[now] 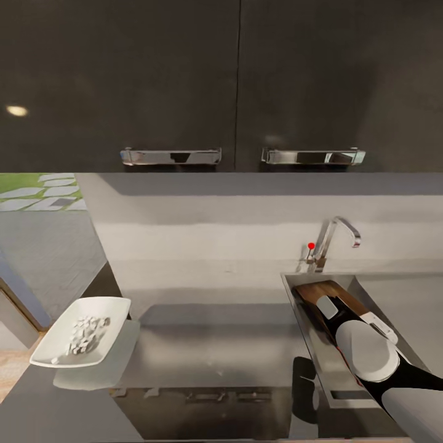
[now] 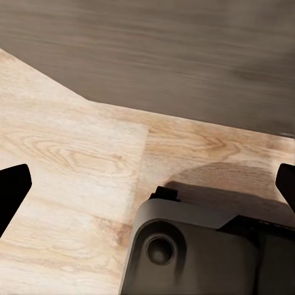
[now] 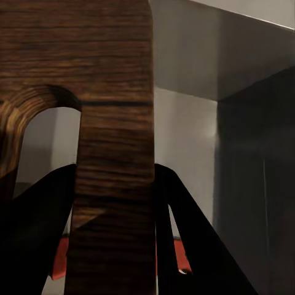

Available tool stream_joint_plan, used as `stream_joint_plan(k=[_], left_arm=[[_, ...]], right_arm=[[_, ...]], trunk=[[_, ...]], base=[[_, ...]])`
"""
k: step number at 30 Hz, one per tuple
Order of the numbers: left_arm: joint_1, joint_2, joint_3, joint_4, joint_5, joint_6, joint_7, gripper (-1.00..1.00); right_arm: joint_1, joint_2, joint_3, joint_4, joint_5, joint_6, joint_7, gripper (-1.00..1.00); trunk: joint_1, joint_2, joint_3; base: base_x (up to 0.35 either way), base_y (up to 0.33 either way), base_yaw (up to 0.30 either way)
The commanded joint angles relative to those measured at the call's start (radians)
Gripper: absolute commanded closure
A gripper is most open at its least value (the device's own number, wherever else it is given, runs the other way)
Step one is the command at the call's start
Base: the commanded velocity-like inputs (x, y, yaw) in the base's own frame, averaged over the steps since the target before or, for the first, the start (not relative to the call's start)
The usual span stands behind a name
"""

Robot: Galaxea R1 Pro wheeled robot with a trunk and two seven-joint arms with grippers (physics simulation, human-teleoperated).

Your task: In the kitchen, take the Vidalia onion out of the sink, dice it on the chopping board with the paring knife, put the diced onion into the bowl on the countertop, then place both the paring knife and the chopping board into the sink.

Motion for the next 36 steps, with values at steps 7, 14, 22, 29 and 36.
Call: stream_joint_plan(k=[7,14,22,29,36], left_arm=[[-0.002,-0.001,-0.008,0.004,0.005,-0.005,0.002,-1.0],[-0.002,-0.001,-0.008,0.004,0.005,-0.005,0.002,-1.0],[-0.002,-0.001,-0.008,0.004,0.005,-0.005,0.002,-1.0],[-0.002,-0.001,-0.008,0.005,0.005,-0.005,0.002,-1.0],[-0.002,-0.002,-0.008,0.004,0.005,-0.005,0.002,-1.0]], right_arm=[[-0.002,0.0,-0.002,0.003,-0.008,-0.003,0.002,-1.0],[-0.002,-0.001,-0.003,0.003,-0.008,-0.003,0.002,-1.0],[-0.002,-0.003,-0.003,0.001,-0.007,-0.003,0.001,-1.0],[-0.002,-0.003,-0.003,-0.01,-0.008,-0.001,-0.001,-1.0],[-0.002,0.003,0.009,-0.168,-0.009,0.175,0.056,-1.0]], trunk=[[0.001,-0.002,-0.003],[0.001,-0.002,-0.003],[0.001,-0.002,-0.003],[0.001,-0.002,-0.003],[0.001,-0.002,-0.003]], base=[[0.0,0.0,0.0],[0.0,0.0,0.0],[0.0,0.0,0.0],[0.0,0.0,0.0],[0.0,0.0,0.0]])
